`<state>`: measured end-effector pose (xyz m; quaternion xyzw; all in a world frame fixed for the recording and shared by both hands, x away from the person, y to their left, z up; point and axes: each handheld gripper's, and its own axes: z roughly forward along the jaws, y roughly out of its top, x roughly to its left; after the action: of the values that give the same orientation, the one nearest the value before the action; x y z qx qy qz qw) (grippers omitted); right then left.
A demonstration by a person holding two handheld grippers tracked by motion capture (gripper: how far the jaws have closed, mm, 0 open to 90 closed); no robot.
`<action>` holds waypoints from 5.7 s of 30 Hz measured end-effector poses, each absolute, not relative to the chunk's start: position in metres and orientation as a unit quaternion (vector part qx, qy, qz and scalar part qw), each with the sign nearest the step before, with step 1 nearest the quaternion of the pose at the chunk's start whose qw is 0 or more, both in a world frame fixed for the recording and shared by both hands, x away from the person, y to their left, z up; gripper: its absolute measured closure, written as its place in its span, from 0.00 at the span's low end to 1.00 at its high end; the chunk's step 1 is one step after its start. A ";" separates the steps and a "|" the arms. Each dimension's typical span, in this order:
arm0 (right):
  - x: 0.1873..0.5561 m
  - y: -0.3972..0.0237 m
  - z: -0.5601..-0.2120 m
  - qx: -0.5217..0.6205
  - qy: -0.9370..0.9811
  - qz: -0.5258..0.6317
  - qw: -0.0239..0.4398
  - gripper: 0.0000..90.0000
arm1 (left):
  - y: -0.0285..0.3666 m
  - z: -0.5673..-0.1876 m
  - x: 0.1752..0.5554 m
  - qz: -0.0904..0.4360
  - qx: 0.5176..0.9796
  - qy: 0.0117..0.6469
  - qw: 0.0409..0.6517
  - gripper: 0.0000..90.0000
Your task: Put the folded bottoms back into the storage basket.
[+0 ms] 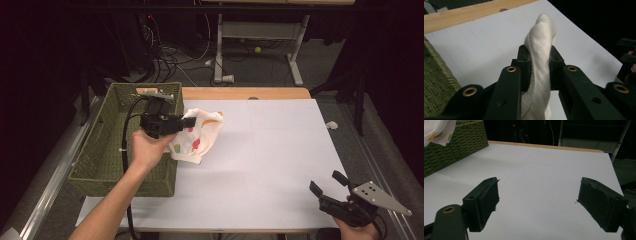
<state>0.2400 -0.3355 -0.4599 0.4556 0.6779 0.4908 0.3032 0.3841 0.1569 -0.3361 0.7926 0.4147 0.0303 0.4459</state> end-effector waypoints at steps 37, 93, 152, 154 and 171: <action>0.239 -0.335 -0.460 0.457 0.677 0.488 0.308 0.19 | 0.239 -0.320 0.356 0.062 0.747 0.461 0.476 0.83; 0.240 -0.335 -0.460 0.459 0.676 0.487 0.307 0.19 | 0.290 -0.374 0.412 0.090 0.723 0.559 0.396 0.83; 0.240 -0.334 -0.460 0.456 0.679 0.487 0.308 0.19 | 0.289 -0.419 0.458 0.135 0.714 0.611 0.315 0.44; 0.240 -0.334 -0.460 0.456 0.679 0.486 0.307 0.19 | 0.288 -0.417 0.457 0.137 0.715 0.607 0.319 0.44; 0.240 -0.334 -0.460 0.456 0.680 0.486 0.306 0.19 | 0.289 -0.403 0.440 0.142 0.722 0.584 0.342 0.44</action>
<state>0.2403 -0.3340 -0.4597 0.4556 0.6803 0.4858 0.3059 0.4402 0.2886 -0.4032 0.7220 0.5843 0.1422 0.3423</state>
